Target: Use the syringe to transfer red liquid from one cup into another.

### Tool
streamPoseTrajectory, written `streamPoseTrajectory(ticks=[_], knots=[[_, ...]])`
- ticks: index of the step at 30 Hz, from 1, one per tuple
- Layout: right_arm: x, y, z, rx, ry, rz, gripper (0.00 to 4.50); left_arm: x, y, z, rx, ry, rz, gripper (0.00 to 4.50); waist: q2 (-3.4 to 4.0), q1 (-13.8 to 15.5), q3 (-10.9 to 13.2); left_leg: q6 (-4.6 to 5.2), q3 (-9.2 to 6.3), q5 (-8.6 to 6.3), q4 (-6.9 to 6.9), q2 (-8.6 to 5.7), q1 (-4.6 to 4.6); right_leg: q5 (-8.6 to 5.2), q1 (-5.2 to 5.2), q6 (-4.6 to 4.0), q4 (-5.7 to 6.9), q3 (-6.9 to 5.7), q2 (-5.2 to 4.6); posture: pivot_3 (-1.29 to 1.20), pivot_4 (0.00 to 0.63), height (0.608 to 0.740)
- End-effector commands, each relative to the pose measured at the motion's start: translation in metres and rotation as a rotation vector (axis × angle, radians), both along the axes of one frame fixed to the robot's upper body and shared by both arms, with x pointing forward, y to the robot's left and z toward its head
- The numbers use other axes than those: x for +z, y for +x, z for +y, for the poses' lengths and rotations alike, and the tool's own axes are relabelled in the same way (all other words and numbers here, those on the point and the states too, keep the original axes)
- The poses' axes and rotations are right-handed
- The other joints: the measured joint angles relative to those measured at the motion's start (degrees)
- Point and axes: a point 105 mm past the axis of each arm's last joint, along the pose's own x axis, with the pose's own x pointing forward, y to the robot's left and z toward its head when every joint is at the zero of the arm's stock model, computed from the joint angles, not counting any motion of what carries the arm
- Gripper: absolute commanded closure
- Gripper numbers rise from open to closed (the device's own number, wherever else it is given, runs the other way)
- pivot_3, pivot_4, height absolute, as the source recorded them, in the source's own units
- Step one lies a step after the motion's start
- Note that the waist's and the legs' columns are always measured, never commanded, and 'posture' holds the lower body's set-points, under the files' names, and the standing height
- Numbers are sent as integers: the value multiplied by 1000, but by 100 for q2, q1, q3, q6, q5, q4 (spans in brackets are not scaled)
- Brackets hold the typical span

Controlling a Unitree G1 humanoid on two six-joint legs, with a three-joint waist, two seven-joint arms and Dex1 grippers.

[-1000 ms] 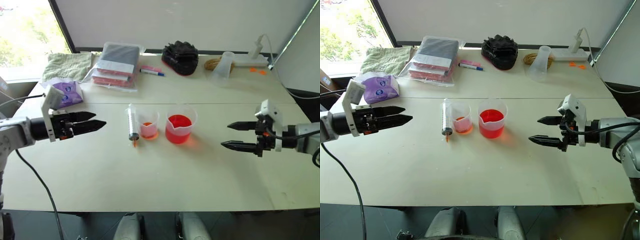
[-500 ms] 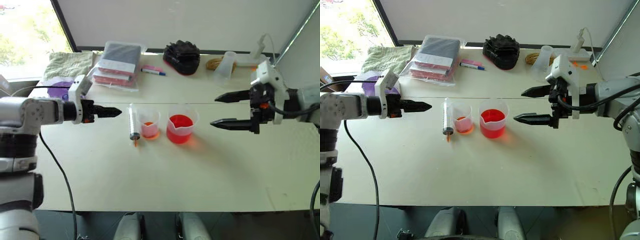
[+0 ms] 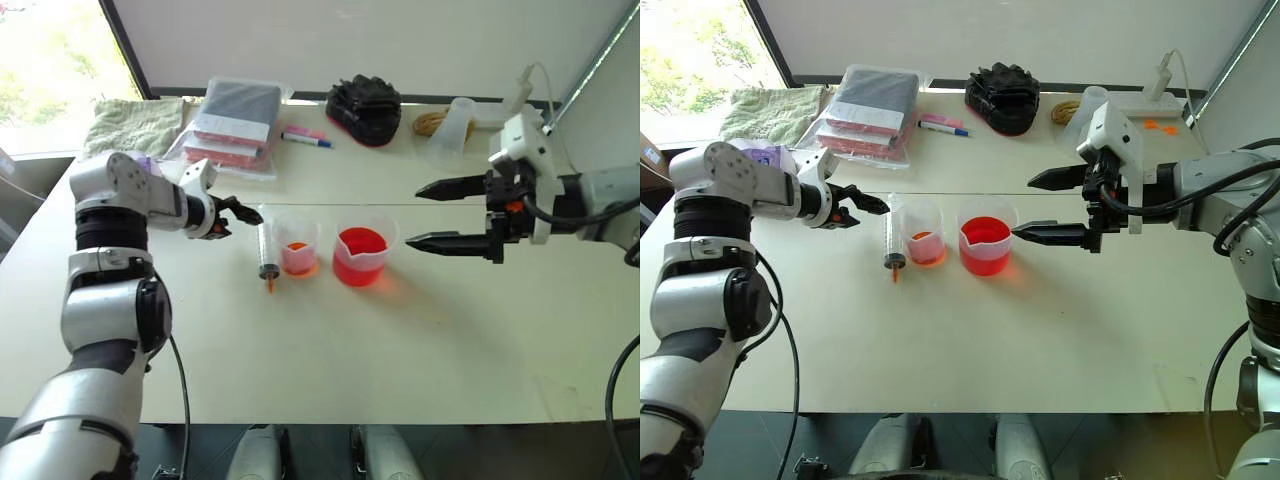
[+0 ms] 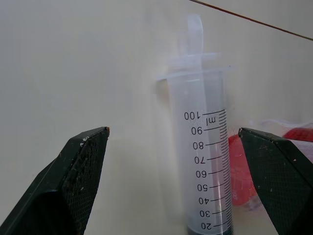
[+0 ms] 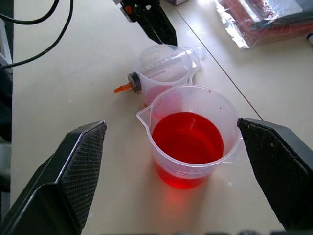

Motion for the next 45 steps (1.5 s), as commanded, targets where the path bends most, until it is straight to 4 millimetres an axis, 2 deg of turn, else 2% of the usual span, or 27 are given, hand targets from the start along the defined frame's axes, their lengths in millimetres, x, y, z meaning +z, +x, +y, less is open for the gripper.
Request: streamPoseTrajectory(ticks=[1,9,16,26,30,45], knots=[[13,-6,0,4,6,-61,0,17,3,-6,-3,13,-30,55,0,-2,0,-2,0,1,0,-1,0,0,0,0,0,0,0,0,150,740],[12,-8,1,7,0,-56,0,18,3,-6,25,154,1,55,0,-12,0,-6,-1,3,-1,-1,1,0,0,0,2,-1,1,0,150,740],[13,-6,3,6,2,-64,0,10,-3,-8,29,218,119,55,0,6,0,-10,-1,6,-2,-7,1,0,-1,0,2,-1,0,0,150,740],[12,-8,5,0,5,-69,0,9,0,-35,0,227,161,55,-1,0,0,-11,0,6,-2,-8,1,1,0,2,3,-1,0,0,150,740],[13,-8,5,-6,7,-74,0,4,1,-38,12,252,178,55,-1,-12,0,-11,-1,6,-2,-8,1,1,-1,2,4,-1,0,0,150,740],[16,-6,5,-22,11,-93,0,-7,1,-32,80,302,228,55,-1,3,0,-15,0,9,-1,-9,2,4,-1,6,6,-1,-2,0,150,740]])
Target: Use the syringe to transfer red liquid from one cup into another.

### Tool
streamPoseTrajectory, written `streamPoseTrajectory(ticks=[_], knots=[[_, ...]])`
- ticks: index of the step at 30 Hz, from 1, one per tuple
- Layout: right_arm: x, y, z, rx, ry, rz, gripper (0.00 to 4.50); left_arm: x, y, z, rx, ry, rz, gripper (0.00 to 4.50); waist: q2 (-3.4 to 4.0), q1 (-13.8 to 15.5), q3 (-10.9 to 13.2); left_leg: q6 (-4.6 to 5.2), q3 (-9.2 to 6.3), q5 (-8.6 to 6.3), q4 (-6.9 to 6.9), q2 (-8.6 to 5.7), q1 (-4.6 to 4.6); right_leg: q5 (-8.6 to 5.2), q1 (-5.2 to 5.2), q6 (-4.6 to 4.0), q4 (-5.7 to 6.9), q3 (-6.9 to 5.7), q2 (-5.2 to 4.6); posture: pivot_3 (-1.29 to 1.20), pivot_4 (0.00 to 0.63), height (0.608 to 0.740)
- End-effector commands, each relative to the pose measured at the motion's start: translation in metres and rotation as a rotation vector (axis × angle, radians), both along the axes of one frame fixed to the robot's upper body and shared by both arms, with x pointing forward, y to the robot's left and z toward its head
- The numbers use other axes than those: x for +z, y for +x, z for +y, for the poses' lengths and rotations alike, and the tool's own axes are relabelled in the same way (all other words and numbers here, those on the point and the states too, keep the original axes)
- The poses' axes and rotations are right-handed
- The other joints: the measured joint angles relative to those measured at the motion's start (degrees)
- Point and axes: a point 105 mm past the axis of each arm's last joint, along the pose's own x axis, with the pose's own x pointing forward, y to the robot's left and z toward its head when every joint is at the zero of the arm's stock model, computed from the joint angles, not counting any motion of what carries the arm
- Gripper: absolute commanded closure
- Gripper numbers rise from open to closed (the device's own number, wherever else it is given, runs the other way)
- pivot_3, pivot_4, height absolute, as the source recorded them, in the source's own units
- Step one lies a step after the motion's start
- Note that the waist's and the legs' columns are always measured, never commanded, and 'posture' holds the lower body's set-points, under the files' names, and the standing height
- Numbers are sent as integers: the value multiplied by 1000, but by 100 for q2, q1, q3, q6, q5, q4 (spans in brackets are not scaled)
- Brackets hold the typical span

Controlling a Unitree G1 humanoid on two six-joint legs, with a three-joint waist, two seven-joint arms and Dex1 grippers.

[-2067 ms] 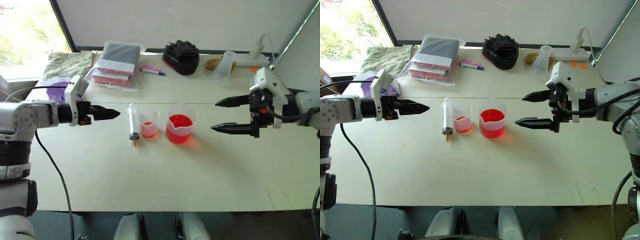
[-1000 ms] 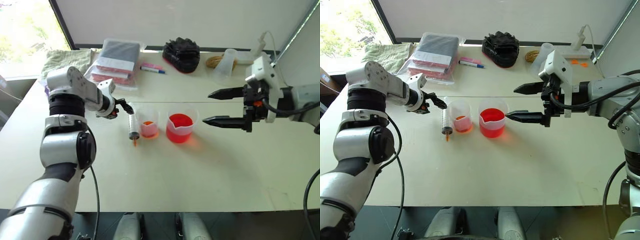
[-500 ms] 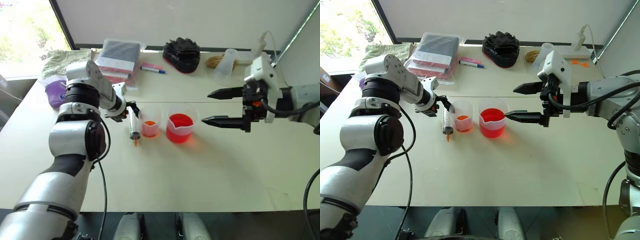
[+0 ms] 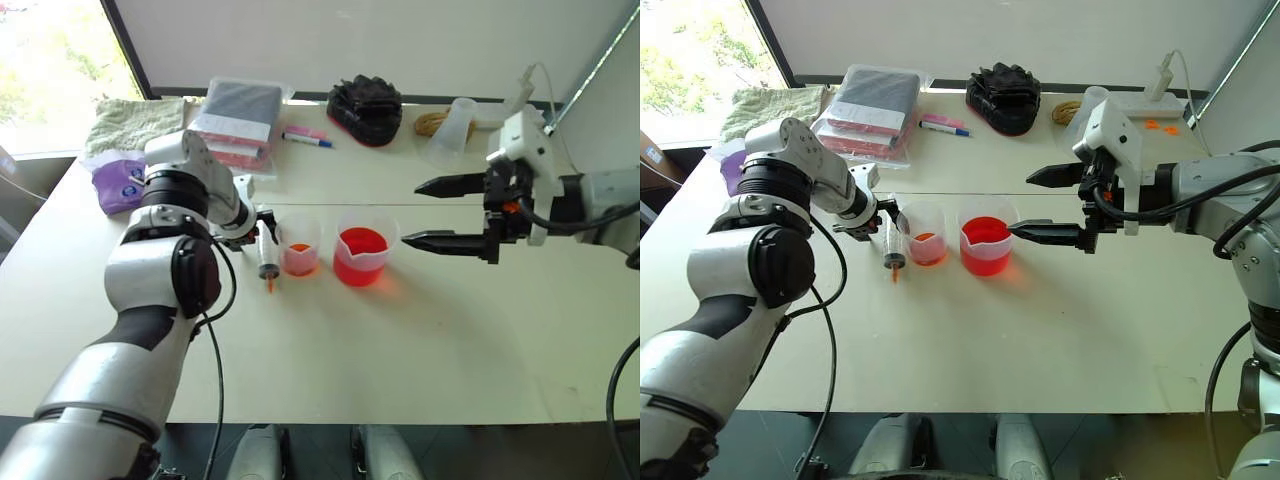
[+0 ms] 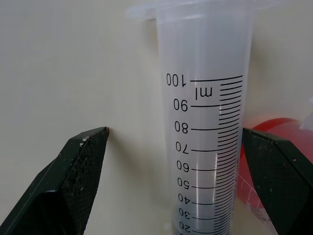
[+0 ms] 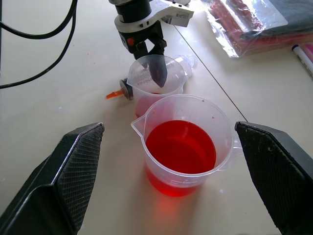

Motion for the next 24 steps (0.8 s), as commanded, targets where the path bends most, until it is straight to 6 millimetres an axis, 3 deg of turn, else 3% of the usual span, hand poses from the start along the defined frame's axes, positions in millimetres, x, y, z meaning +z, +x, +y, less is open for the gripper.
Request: streamPoseTrajectory(ticks=[1,17,20,24], knots=[[13,-3,1,8,7,-63,0,13,5,4,21,25,-44,55,0,-2,0,0,0,0,0,0,0,0,0,0,1,0,0,0,150,740],[15,2,1,5,11,-88,0,2,0,23,76,69,0,55,0,-11,0,-7,0,4,0,-1,2,0,-1,1,9,-1,1,0,150,740],[15,3,2,8,13,-91,0,0,-2,31,91,77,8,810,0,-20,0,-7,0,4,0,0,3,0,-1,1,11,-1,1,0,150,740],[15,4,3,12,16,-97,0,-4,-4,36,102,87,18,2255,0,-23,0,-10,1,6,0,0,6,0,-1,1,16,-1,1,0,150,740]])
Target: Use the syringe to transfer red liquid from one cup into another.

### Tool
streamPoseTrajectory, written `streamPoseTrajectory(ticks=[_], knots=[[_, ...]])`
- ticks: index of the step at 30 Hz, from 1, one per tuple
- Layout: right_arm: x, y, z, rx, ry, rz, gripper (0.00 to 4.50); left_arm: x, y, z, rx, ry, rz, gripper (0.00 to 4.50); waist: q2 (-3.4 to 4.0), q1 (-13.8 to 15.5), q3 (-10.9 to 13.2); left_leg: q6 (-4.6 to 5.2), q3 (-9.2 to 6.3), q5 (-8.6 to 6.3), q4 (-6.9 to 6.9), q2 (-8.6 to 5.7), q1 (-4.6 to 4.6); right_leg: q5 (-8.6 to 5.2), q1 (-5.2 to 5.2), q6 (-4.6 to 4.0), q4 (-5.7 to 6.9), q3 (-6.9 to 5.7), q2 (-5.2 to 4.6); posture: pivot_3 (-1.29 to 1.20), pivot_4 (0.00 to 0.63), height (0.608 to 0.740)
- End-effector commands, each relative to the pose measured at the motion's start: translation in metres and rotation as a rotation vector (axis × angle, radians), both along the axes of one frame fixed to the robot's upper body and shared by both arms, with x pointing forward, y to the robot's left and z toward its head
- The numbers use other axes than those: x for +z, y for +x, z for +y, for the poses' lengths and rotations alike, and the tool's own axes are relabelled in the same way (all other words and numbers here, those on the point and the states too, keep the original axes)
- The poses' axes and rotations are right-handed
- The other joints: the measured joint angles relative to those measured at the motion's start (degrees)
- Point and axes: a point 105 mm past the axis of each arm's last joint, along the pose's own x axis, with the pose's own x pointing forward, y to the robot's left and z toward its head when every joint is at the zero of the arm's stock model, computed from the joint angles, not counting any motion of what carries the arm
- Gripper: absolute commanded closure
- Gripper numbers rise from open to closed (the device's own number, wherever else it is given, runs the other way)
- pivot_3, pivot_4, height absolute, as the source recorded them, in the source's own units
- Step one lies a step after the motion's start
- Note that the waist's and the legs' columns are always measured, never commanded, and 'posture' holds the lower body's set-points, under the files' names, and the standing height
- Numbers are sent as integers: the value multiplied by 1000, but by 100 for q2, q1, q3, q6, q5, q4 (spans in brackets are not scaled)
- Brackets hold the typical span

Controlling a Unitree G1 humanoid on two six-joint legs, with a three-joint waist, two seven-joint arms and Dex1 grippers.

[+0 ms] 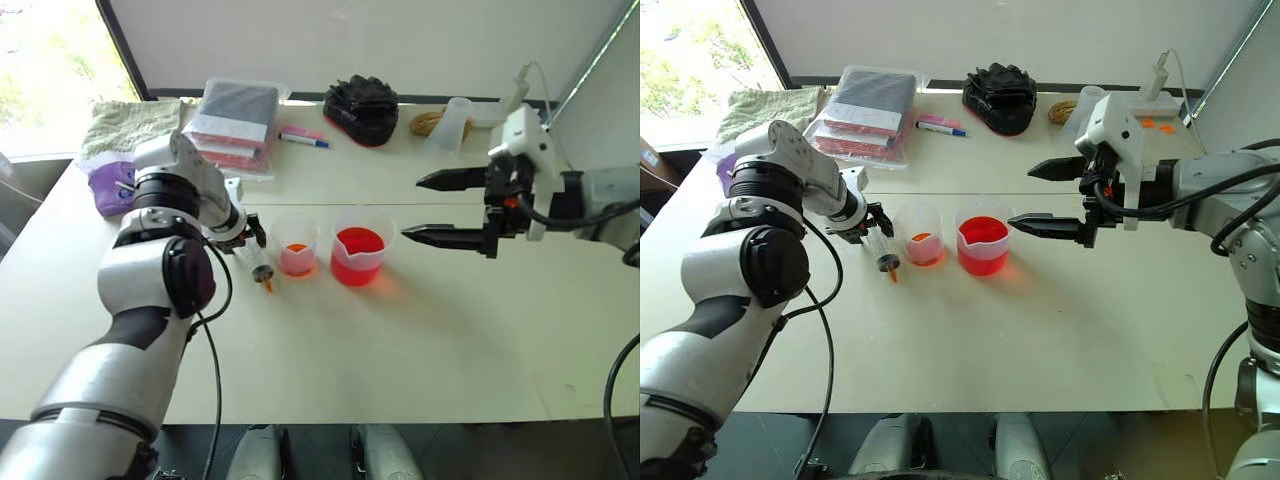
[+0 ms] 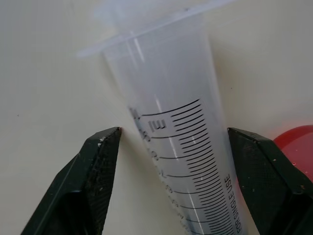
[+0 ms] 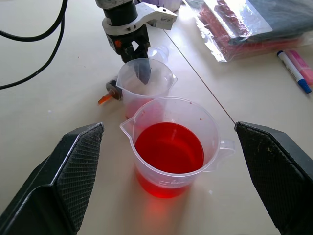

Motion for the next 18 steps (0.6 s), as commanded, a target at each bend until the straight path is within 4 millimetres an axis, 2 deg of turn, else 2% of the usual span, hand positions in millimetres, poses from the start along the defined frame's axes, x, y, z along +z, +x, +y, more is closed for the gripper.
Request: streamPoseTrajectory(ticks=[1,3,12,15,18], knots=[[13,-1,4,23,7,-65,0,0,-3,14,30,36,7,2576,0,2,0,-1,0,1,0,0,0,0,0,0,2,0,0,0,150,740],[13,0,5,27,8,-68,0,0,-4,17,38,38,10,2953,0,5,-1,-4,-1,2,0,0,1,0,0,0,5,0,0,0,150,740],[13,3,6,39,8,-71,0,12,-2,30,79,45,-41,3025,-1,-5,-1,-5,-1,3,1,0,3,0,-6,0,22,1,0,0,150,740],[13,4,7,41,7,-74,0,39,3,42,119,-50,-145,3025,-1,-11,0,-7,0,4,1,0,2,0,-8,0,38,1,0,0,150,740],[12,4,7,41,10,-79,0,78,16,56,170,-75,-362,3025,-1,-2,0,-8,-1,4,1,1,0,0,-16,0,47,1,-1,0,150,740]])
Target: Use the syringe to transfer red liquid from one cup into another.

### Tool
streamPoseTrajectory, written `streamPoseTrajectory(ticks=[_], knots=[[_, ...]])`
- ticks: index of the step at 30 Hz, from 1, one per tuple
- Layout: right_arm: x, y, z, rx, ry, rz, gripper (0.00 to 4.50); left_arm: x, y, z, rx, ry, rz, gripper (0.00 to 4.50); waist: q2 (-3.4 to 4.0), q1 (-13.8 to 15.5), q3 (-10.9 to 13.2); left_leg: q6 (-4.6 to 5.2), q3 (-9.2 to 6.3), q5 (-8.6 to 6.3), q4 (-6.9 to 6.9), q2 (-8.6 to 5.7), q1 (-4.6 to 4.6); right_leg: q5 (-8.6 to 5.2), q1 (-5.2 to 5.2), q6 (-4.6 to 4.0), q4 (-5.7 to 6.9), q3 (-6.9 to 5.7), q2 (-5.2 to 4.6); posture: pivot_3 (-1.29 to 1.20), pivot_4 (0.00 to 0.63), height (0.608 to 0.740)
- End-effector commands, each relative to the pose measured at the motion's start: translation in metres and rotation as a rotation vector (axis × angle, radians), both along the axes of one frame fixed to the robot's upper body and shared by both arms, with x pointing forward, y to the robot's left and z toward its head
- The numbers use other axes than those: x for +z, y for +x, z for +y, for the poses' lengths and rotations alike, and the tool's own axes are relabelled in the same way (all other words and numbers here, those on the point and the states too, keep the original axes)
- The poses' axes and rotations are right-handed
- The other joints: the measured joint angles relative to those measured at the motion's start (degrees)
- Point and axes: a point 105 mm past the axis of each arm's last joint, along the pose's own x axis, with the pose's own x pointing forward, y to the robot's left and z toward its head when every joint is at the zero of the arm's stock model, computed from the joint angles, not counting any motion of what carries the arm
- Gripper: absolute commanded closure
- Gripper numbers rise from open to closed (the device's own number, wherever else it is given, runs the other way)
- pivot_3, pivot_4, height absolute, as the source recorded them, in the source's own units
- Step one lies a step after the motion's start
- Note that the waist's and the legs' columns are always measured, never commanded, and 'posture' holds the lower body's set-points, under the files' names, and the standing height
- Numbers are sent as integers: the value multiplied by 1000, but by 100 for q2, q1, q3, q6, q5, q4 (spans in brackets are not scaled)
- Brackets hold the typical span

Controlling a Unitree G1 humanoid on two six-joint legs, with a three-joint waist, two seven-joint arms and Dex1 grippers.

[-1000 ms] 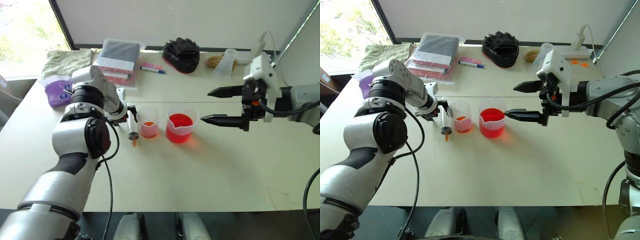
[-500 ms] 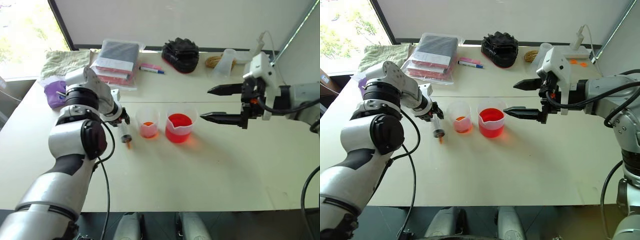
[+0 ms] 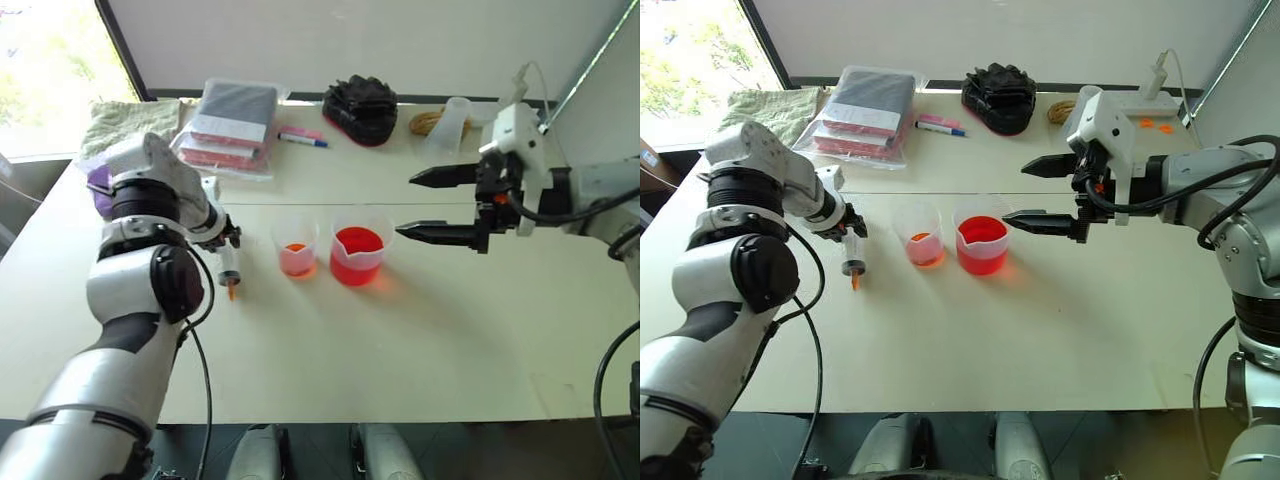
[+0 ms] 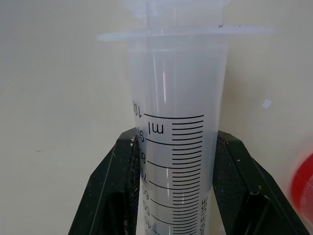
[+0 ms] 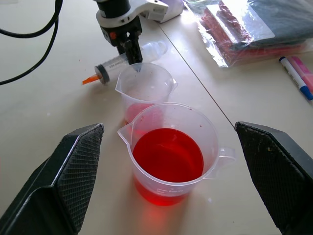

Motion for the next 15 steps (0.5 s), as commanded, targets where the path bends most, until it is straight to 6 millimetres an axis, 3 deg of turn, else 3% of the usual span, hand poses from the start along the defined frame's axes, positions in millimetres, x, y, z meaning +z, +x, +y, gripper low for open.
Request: streamPoseTrajectory(ticks=[1,4,6,9,10,15], knots=[[13,-2,3,17,10,-67,0,61,17,14,51,-8,-296,3025,0,13,0,-1,-1,1,0,1,0,0,0,0,0,0,-1,0,150,740],[13,-1,3,11,22,-70,0,102,27,14,57,-65,-537,3025,0,54,0,-3,-1,2,3,0,-2,0,1,0,1,0,-6,0,150,740],[13,-1,3,7,31,-80,0,133,32,3,-4,-65,-697,3025,-1,82,0,-4,0,2,5,-2,-3,0,1,0,1,0,-9,0,150,740],[14,-1,4,0,45,-85,0,190,29,-43,-256,-25,-1020,3025,-1,149,0,-4,5,2,6,-7,-4,0,1,0,0,0,-7,0,150,740],[15,-1,4,-6,53,-92,0,205,25,-65,-338,-85,-1098,3025,-1,161,0,-4,11,2,6,-8,-5,0,2,-1,-1,-1,-5,0,150,740],[15,1,-2,-56,72,-112,0,229,12,-141,-604,-336,-1264,3025,-1,160,0,2,9,-1,30,-14,-23,0,12,-1,-14,-5,-5,0,150,740]])
